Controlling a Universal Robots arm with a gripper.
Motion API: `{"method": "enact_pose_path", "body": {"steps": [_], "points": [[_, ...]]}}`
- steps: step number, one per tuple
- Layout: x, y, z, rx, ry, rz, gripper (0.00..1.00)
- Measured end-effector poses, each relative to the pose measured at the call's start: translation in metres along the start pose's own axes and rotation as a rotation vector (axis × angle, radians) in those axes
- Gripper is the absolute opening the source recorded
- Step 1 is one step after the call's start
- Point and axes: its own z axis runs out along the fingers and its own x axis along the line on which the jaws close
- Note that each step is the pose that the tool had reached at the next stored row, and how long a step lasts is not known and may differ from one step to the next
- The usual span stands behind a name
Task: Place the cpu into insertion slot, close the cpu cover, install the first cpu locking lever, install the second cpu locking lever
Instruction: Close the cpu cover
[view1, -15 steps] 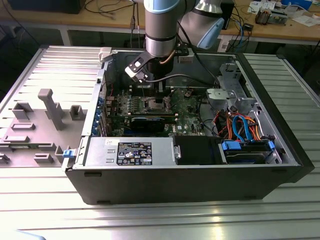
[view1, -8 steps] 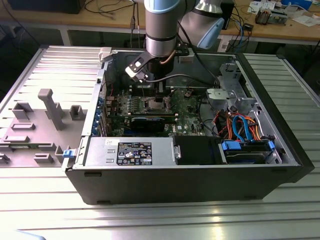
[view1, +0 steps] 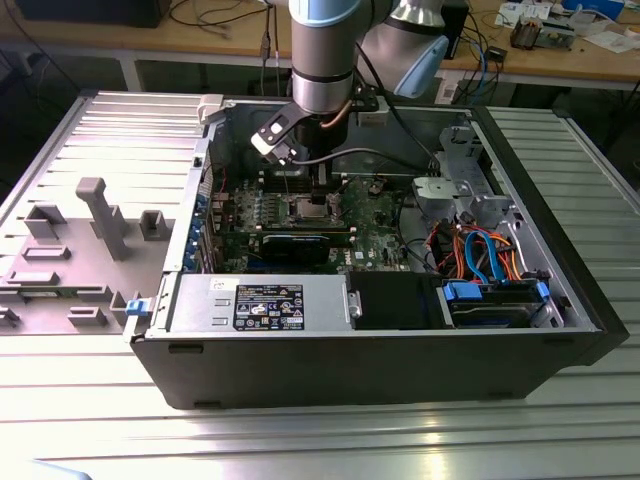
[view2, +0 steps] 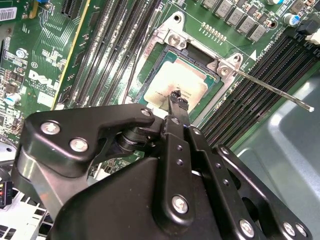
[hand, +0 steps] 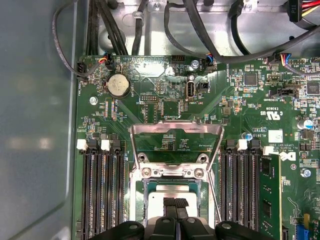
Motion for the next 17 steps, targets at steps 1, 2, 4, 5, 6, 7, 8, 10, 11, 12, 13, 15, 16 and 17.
{"method": "enact_pose_path", "body": {"steps": [1,2,4,5,6,7,8,10,11,12,13,15,16,17], "points": [[0.0,0.0,0.0,0.0,0.0,0.0,0.11],[0.0,-0.0001,-0.0003,0.0,-0.0001,0.0,0.11],[0.0,-0.0002,-0.001,0.0,-0.0002,0.0,0.11],[0.0,-0.0001,-0.0021,-0.0002,0.0,0.0,0.11],[0.0,-0.0001,-0.0028,-0.0002,0.0,0.0,0.11],[0.0,0.0,-0.004,-0.0001,0.0,0.0,0.11],[0.0,0.0,-0.0047,-0.0002,0.0,0.0,0.11],[-0.0001,0.0,-0.006,-0.0002,0.0,0.0,0.11],[0.0,0.0001,-0.0065,-0.0002,0.0,0.0,0.11],[0.0,0.0001,-0.0068,-0.0003,0.0001,0.0,0.11],[0.0,0.0001,-0.0075,-0.0002,0.0,0.0,0.11],[-0.0001,0.0002,-0.0093,-0.0002,0.0,0.0,0.11],[-0.0001,0.0002,-0.0098,-0.0003,0.0,0.0,0.11],[-0.0001,0.0002,-0.0101,-0.0003,0.0,0.0,0.11]]}}
